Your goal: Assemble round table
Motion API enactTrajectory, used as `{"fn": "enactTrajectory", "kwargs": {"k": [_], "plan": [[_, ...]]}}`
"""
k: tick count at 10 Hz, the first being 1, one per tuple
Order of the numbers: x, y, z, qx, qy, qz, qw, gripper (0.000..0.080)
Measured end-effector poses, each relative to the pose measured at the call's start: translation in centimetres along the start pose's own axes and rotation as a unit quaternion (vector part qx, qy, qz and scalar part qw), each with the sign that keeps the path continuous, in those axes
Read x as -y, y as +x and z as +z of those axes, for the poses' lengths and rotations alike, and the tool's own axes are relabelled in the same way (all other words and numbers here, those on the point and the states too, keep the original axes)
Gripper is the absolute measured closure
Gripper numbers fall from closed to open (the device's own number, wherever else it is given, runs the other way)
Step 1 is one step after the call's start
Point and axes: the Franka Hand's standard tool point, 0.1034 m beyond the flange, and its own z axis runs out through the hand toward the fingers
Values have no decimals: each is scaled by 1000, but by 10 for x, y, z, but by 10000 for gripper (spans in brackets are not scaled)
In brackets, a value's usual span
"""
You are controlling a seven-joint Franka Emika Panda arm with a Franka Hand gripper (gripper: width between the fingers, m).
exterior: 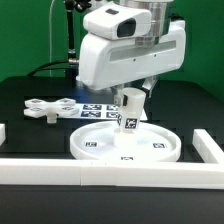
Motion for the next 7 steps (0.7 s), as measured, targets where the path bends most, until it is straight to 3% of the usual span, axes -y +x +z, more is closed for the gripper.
{"fn": "enactTrajectory", "kwargs": {"k": [4, 6, 7], "plan": [[0, 0, 0, 0, 0, 9, 1000, 393], [-1, -3, -1, -12, 17, 89, 996, 392], [0, -2, 0, -24, 17, 146, 989, 392]]}}
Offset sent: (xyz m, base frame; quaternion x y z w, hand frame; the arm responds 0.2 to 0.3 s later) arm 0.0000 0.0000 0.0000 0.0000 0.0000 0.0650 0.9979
